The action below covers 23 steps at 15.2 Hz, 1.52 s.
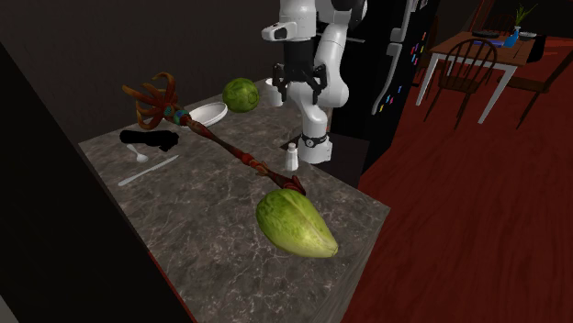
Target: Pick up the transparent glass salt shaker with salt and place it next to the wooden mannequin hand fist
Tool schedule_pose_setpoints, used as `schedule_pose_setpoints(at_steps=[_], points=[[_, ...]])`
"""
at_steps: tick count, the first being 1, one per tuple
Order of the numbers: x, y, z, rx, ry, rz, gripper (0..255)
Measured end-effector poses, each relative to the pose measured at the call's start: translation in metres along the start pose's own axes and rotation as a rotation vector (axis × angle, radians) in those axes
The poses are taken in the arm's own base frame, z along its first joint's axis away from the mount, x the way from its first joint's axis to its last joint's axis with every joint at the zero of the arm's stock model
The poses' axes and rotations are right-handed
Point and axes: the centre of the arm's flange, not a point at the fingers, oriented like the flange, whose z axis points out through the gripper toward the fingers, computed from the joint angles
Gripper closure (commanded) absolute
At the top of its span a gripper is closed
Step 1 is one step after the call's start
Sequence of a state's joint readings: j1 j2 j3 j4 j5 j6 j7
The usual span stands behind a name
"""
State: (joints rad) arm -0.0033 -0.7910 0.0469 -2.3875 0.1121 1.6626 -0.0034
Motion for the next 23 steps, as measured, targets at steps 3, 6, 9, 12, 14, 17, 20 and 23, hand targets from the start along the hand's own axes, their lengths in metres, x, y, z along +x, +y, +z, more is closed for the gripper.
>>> schedule_pose_setpoints(at_steps=[3,6,9,12,14,17,20,23], points=[[-0.004,0.0,0.014,-0.012,-0.014,-0.004,0],[-0.012,0.004,0.046,-0.038,-0.046,-0.013,0],[-0.023,0.013,0.084,-0.067,-0.081,-0.022,0],[-0.035,0.02,0.118,-0.096,-0.115,-0.031,0],[-0.044,0.025,0.142,-0.115,-0.138,-0.038,0],[-0.055,0.031,0.17,-0.141,-0.169,-0.046,0],[-0.061,0.034,0.187,-0.146,-0.175,-0.048,0],[-0.064,0.037,0.204,-0.147,-0.176,-0.048,0]])
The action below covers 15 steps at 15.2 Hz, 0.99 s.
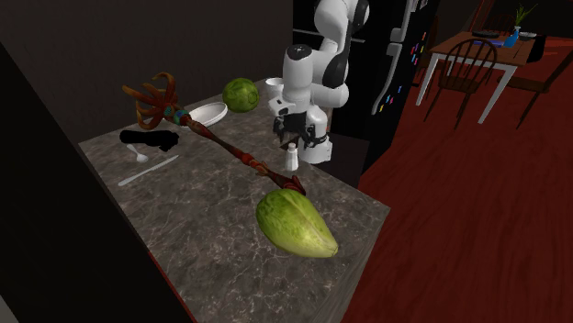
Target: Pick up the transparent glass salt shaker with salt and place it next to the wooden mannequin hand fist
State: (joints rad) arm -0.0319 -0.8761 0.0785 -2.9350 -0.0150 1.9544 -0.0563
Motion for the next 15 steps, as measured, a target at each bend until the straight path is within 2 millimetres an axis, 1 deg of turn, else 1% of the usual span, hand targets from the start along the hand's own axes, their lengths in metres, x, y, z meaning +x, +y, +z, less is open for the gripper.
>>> schedule_pose_setpoints(at_steps=[1,3,8,9,15], points=[[-0.0011,-0.0003,0.0062,0.0,0.0,0.0,0],[-0.0003,-0.0002,0.0109,0.0,0.0,0.0,0],[-0.0002,-0.0001,0.0126,0.0,0.001,0.0,0],[-0.0002,-0.0001,0.0126,0.0,0.001,0.0,255],[0.0,-0.0001,0.0123,0.0,0.001,0.0,255]])
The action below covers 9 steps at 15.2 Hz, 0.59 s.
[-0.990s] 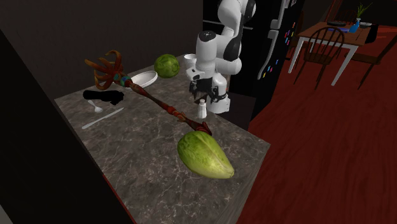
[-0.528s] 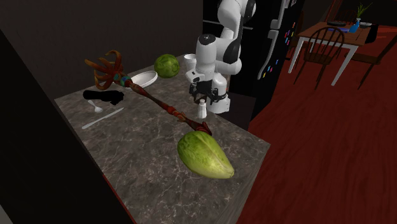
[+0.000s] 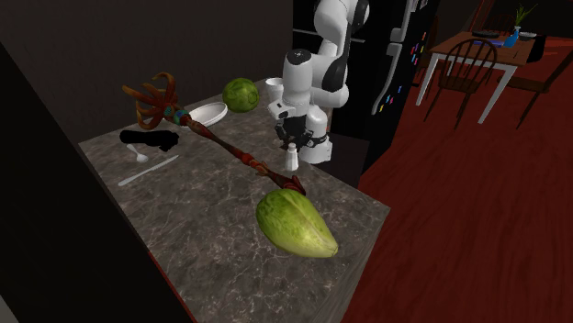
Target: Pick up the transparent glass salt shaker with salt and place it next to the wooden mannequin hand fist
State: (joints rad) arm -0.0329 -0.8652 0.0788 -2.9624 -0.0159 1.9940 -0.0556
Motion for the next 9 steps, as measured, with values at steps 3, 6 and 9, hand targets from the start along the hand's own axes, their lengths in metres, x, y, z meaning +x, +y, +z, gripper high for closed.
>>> schedule_pose_setpoints(at_steps=[3,6,9], points=[[0.0,0.0,0.0,0.0,0.0,0.0,255],[-0.001,0.0,-0.006,0.0,0.0,0.0,255],[-0.003,0.002,-0.02,0.0,0.0,0.0,255]])
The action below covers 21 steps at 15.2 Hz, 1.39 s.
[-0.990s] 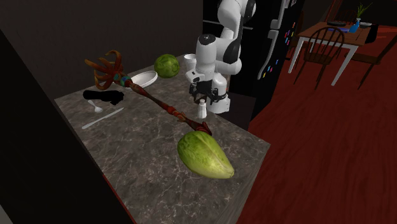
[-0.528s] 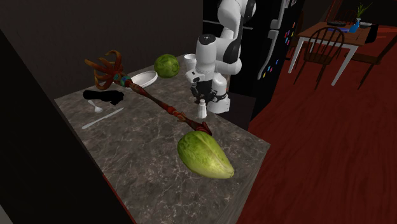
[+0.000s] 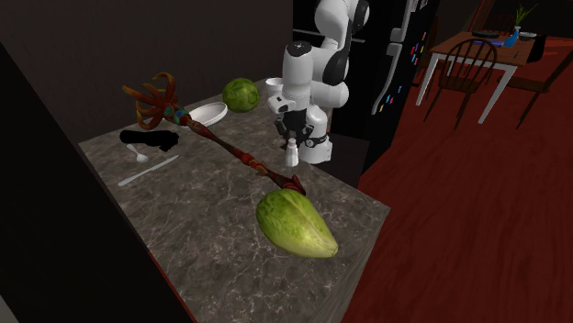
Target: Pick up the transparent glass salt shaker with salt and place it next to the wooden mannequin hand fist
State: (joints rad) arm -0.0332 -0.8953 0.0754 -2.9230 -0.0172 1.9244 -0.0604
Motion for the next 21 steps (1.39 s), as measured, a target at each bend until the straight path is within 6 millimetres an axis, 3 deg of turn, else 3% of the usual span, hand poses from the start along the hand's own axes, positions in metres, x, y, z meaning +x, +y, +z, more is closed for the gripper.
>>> schedule_pose_setpoints(at_steps=[21], points=[[-0.012,0.007,-0.11,0.0,0.0,0.0,255]])
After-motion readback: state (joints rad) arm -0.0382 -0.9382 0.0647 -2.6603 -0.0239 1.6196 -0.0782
